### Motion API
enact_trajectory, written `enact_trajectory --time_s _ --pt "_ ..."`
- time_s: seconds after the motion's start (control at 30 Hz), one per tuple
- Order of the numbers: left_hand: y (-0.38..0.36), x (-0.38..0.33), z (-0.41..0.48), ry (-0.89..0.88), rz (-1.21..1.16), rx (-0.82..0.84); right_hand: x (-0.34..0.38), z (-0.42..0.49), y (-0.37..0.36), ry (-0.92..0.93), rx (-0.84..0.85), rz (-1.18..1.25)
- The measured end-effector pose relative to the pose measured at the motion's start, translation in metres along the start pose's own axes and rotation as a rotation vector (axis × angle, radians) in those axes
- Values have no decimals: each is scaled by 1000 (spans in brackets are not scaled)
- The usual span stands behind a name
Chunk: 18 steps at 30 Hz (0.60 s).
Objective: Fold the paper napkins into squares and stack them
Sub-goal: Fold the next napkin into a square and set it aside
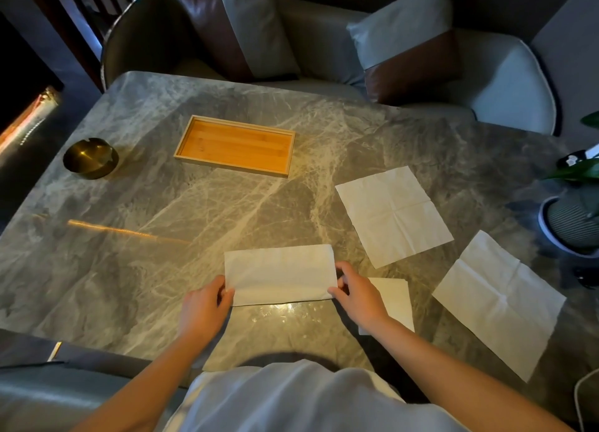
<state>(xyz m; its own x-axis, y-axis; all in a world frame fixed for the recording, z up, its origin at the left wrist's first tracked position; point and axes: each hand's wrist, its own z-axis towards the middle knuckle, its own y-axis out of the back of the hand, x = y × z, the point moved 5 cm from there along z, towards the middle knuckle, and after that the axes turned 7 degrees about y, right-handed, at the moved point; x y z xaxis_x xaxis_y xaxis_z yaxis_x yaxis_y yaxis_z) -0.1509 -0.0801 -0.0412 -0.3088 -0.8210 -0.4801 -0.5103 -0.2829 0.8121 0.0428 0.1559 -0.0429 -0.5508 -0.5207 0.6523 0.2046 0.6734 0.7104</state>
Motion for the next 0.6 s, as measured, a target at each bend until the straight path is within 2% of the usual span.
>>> enact_trajectory --time_s 0.6 --pt "0 1 2 -32 104 -1 0 0 8 51 55 -35"
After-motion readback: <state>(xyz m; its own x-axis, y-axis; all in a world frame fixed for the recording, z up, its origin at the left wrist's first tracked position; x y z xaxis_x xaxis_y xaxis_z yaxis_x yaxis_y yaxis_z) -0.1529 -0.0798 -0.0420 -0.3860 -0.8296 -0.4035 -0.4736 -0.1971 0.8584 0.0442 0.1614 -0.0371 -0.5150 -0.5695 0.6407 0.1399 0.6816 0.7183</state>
